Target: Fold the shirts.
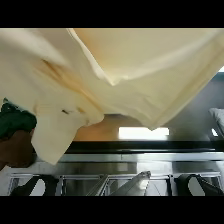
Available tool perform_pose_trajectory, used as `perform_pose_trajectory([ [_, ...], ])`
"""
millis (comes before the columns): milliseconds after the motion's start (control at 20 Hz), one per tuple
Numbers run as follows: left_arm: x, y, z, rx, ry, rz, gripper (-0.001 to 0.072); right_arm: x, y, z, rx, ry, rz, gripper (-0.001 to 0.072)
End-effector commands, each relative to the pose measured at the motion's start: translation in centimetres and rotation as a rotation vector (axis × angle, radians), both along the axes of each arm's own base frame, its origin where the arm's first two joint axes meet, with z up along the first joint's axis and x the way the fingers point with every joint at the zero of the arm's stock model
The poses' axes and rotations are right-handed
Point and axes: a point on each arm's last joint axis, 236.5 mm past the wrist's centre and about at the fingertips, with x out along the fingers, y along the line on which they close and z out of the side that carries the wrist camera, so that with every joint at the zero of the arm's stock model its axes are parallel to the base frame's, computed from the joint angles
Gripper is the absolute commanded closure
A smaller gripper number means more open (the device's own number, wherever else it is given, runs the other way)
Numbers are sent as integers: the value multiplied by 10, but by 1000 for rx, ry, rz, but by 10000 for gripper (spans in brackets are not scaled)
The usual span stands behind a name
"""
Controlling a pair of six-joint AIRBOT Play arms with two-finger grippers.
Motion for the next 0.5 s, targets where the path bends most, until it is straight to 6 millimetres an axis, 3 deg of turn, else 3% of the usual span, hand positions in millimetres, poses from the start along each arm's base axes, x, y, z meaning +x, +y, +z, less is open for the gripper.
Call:
perform_pose_trajectory([
  [0,9,11,-10,24,16,8,675,19,-15,-12,-62,13,-113,698],
  [100,36,3,-41,7,130,-103,675,52,-16,-52,-50,139,-64,698],
  [200,76,-12,-92,18,269,-201,675,92,-7,-114,-58,311,-4,698],
  [300,120,-26,-163,73,434,-229,674,134,5,-194,-96,492,15,698],
  [450,184,-34,-288,161,651,-180,673,193,13,-315,-153,717,-24,698],
])
